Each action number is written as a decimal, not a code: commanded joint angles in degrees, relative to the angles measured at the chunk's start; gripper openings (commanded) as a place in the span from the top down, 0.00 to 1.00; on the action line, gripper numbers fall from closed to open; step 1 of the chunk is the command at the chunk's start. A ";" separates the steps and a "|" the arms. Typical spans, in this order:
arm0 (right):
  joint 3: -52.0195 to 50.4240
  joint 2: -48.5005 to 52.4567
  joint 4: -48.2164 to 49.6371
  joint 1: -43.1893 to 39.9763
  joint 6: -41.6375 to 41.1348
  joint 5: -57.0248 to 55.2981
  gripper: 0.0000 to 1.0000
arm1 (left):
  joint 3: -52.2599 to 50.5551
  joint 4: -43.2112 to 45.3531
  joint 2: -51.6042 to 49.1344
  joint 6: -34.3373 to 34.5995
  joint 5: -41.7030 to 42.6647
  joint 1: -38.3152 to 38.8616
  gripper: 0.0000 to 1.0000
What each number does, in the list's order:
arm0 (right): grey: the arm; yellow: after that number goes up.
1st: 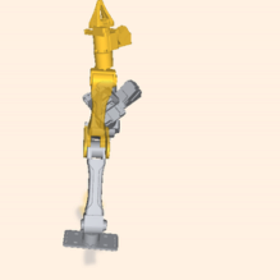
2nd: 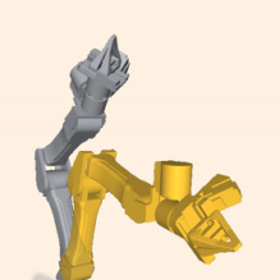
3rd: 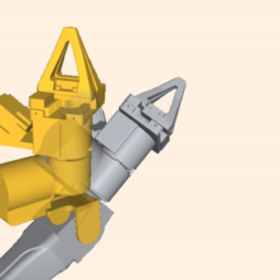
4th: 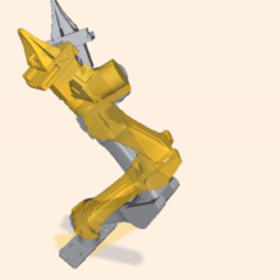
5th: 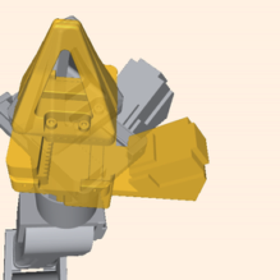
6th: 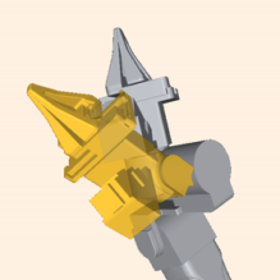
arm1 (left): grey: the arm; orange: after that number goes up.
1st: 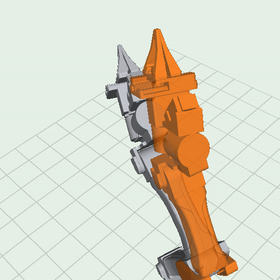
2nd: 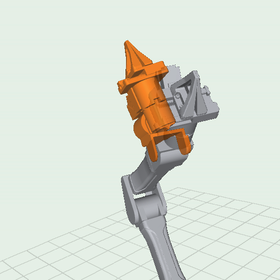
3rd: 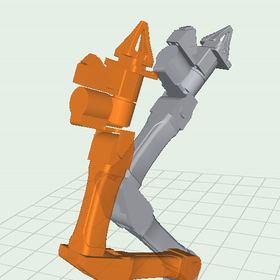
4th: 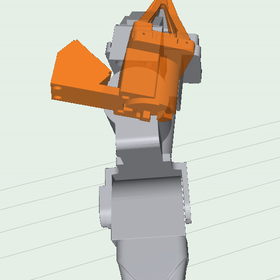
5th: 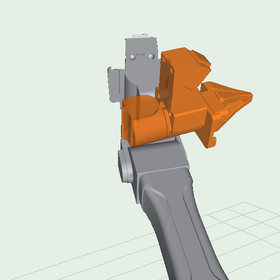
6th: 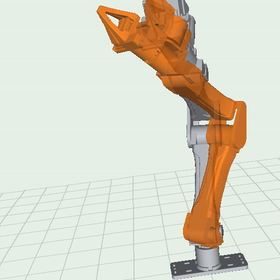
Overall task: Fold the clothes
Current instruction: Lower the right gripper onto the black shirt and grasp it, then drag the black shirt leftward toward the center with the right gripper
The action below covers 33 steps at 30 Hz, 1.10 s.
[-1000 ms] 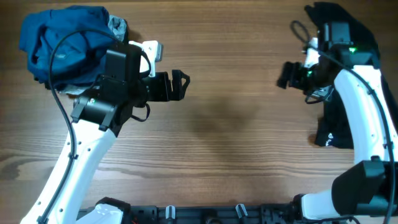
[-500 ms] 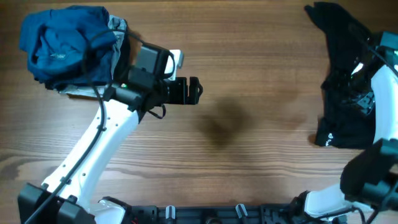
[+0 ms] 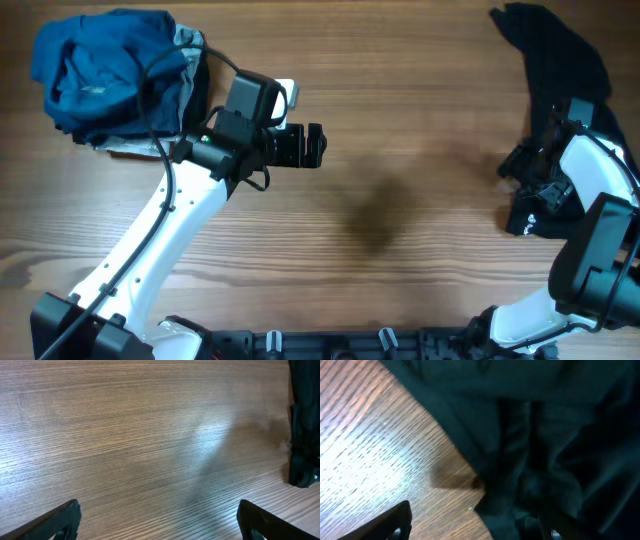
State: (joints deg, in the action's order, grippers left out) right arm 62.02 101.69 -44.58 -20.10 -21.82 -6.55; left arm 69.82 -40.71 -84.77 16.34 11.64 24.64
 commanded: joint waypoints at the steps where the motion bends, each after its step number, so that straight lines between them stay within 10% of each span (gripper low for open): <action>1: -0.59 0.87 0.74 -0.42 -1.36 -5.27 0.24 | 1.07 0.20 -0.37 -0.94 -1.84 0.11 0.00; 18: -6.45 0.96 4.59 -0.55 -6.73 -9.92 0.36 | 1.07 2.19 -0.37 -0.94 -2.16 0.11 0.00; 20: -8.22 0.96 4.94 -0.55 -7.34 -9.94 0.50 | 1.07 2.60 -0.37 -0.94 -2.16 0.11 0.00; 22: -8.50 0.96 4.48 -0.55 -10.01 -9.90 0.95 | 1.07 3.17 -0.37 -0.94 -2.16 0.11 0.00; 28: -1.51 -0.57 -1.07 -0.55 -7.50 -6.23 0.96 | 1.07 4.52 -0.37 -0.94 -2.19 0.11 0.02; 33: 18.08 -5.81 -15.58 -0.48 13.31 17.68 0.96 | 1.07 6.36 -0.37 -0.92 -2.60 0.11 0.10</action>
State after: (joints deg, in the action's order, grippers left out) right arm 71.90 99.81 -56.47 -20.62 -18.74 -2.96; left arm 69.82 -35.35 -84.77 16.34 10.07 24.64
